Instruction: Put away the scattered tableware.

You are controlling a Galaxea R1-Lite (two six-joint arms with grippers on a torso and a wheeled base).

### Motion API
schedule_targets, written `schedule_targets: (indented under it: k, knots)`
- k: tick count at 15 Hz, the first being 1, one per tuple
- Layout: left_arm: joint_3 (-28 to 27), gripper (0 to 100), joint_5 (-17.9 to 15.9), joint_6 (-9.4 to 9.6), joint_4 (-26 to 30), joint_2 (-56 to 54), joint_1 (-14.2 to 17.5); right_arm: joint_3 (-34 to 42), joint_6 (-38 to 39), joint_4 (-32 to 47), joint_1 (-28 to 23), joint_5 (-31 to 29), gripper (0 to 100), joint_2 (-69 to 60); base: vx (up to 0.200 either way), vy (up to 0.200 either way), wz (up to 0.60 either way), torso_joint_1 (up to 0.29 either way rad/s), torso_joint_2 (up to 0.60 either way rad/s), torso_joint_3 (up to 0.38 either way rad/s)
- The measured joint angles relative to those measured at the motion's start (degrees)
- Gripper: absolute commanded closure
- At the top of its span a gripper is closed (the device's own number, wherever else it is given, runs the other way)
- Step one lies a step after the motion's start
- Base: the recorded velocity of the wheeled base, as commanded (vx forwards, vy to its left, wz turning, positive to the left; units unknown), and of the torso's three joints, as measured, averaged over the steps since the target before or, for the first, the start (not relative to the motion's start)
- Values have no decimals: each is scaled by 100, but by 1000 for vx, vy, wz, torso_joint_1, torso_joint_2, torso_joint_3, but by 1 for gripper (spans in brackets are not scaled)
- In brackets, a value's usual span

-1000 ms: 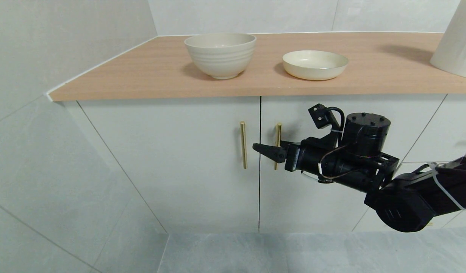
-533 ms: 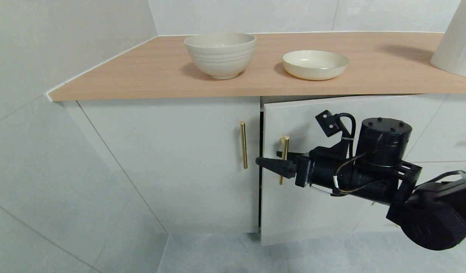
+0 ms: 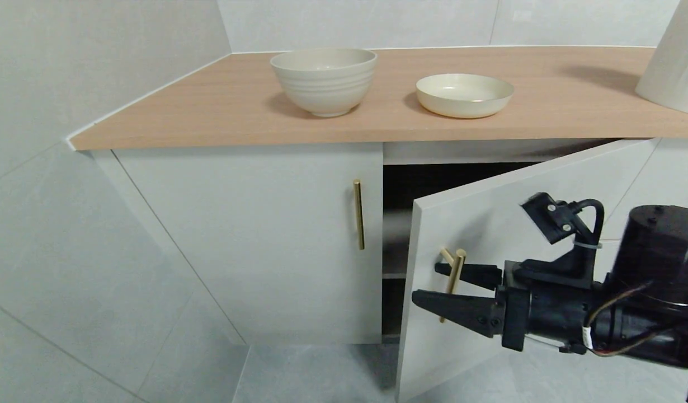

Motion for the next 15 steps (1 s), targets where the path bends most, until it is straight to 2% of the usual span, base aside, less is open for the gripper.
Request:
schedule_targets:
  k: [1, 3, 6, 8, 10, 12, 13, 15]
  knots:
    - [0, 0, 0, 29, 0, 0, 0, 174, -2, 2, 90, -6, 0, -162, 0, 0, 0, 0, 0, 0]
    - [0, 0, 0, -48, 2, 0, 0, 529, -4, -9, 250, -15, 0, -496, 0, 0, 0, 0, 0, 0]
    - [-23, 0, 0, -57, -34, 0, 0, 896, -9, -50, 363, -12, 0, -801, 0, 0, 0, 0, 0, 0]
    - [-347, 0, -152, -67, -54, 12, -1, 1009, -11, -63, 380, 13, 0, -887, 0, 0, 0, 0, 0, 0]
    - [-1142, 0, -656, -82, 307, 226, -39, 1064, -11, -63, 383, 38, 0, -931, 0, 0, 0, 0, 0, 0]
    - [-2016, 0, -1296, -183, 666, 919, -68, 1100, -11, -59, 383, 68, 0, -959, 0, 0, 0, 0, 0, 0]
    - [-2423, 0, -1632, -262, 774, 1448, -74, 1123, -20, -61, 385, 68, 0, -973, 0, 0, 0, 0, 0, 0]
    - [-3077, 0, -2087, -491, 772, 2595, -115, 1178, -27, -67, 394, 78, 0, -997, 0, 0, 0, 0, 0, 0]
